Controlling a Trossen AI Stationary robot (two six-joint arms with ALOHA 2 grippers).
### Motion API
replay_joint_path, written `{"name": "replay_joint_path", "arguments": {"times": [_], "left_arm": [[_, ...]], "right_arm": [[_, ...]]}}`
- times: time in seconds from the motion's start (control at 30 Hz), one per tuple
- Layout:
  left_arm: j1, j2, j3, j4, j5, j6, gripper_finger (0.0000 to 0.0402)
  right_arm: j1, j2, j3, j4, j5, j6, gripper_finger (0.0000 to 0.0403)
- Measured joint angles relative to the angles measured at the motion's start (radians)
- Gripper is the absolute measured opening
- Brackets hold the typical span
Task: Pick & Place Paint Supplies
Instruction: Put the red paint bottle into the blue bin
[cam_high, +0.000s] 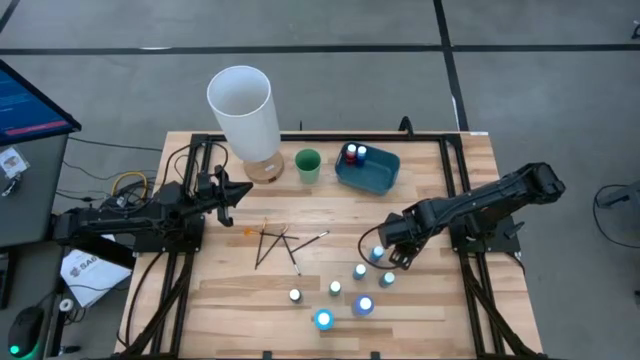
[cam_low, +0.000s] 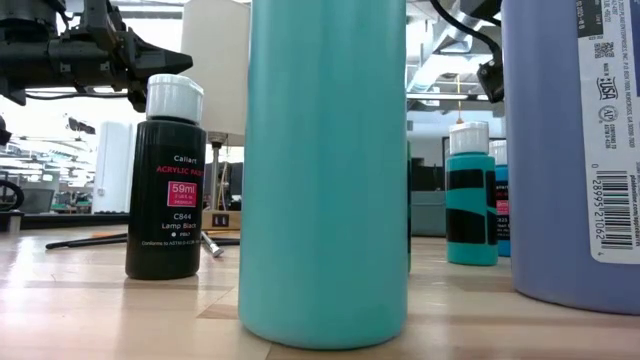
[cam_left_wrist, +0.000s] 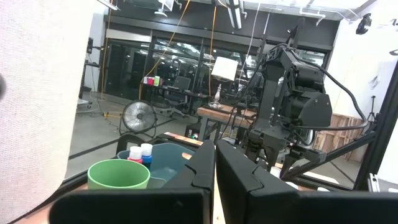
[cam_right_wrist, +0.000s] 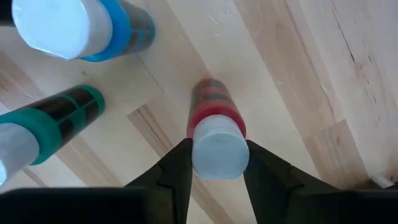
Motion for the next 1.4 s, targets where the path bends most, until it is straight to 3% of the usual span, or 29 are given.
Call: {"name": "replay_joint_path", "arguments": {"times": [0.4, 0.8, 1.13, 1.4], "left_arm": [[0.000, 0.000, 0.000, 0.000, 0.000, 0.000, 0.0002], [0.000, 0.000, 0.000, 0.000, 0.000, 0.000, 0.0002], [0.000, 0.000, 0.000, 0.000, 0.000, 0.000, 0.0002], [0.000, 0.000, 0.000, 0.000, 0.000, 0.000, 0.0002]], "right_arm": [[-0.058, -0.034, 0.079, -0.031, 0.028, -0.155, 0.0113], [-0.350, -0.054, 0.341, -0.145, 0.178, -0.483, 0.0113], [-0.652, 0.084, 0.474, -0.059, 0.181, -0.754, 0.0113], [-0.793, 0.259, 0.504, -0.049, 0.094, -0.861, 0.0113]]}}
